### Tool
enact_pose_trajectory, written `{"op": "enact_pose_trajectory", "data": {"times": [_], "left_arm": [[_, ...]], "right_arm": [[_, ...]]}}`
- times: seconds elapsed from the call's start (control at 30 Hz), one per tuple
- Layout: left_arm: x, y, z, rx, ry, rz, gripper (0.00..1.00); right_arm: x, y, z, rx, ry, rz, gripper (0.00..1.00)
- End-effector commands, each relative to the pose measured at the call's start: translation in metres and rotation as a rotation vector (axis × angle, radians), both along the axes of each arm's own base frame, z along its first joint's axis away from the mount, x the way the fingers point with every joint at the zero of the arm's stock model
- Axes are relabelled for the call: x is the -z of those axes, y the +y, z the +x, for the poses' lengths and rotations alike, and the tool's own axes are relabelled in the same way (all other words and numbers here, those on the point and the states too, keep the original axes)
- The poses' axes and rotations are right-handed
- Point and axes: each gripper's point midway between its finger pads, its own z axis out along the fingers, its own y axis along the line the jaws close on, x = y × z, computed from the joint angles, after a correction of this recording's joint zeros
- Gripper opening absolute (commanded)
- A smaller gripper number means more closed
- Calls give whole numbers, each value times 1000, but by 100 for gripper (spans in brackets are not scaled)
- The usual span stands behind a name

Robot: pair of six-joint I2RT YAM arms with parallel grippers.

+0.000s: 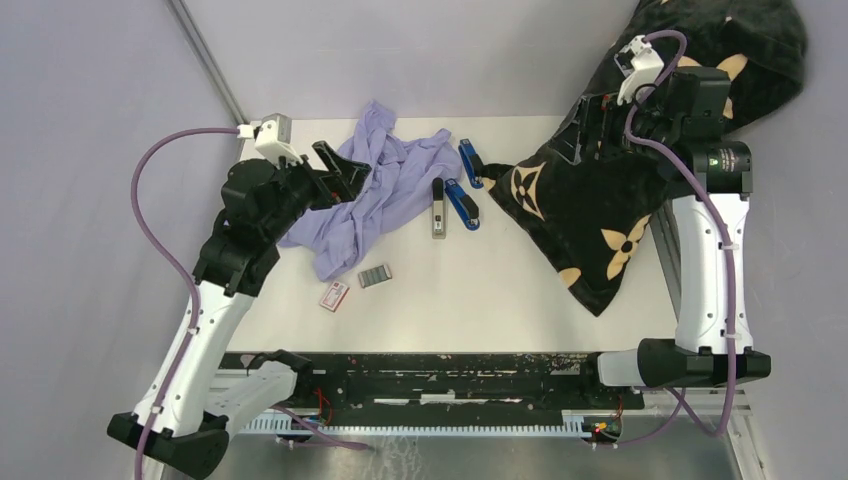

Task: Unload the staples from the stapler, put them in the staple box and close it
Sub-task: Move the stapler to the center of the board.

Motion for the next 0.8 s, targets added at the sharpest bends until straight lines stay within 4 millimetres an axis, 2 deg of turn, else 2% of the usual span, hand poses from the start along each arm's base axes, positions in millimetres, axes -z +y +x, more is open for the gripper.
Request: {"op": "enact_pose_trajectory", "data": {"times": [0.0,0.1,0.2,0.37,0.47,0.77], "left_arm": [[-3,12,18,-21,-46,-29,99],[12,24,27,-38,-31,-29,99],[33,36,31,-57,-6,-16,99],[80,55,30,-102,59,-4,99],[110,61,26,-116,107,-7,98],[191,64,26,-151,311,-71,96]], "right_arm": [[15,-17,11,106,22,-39,100],[31,-16,13,77,24,-61,100],[51,-2,6,-59,30,-80,99],[97,12,-11,-243,88,-119,99],[117,15,-17,-302,110,-129,99],[148,22,-31,-445,92,-166,99]]}}
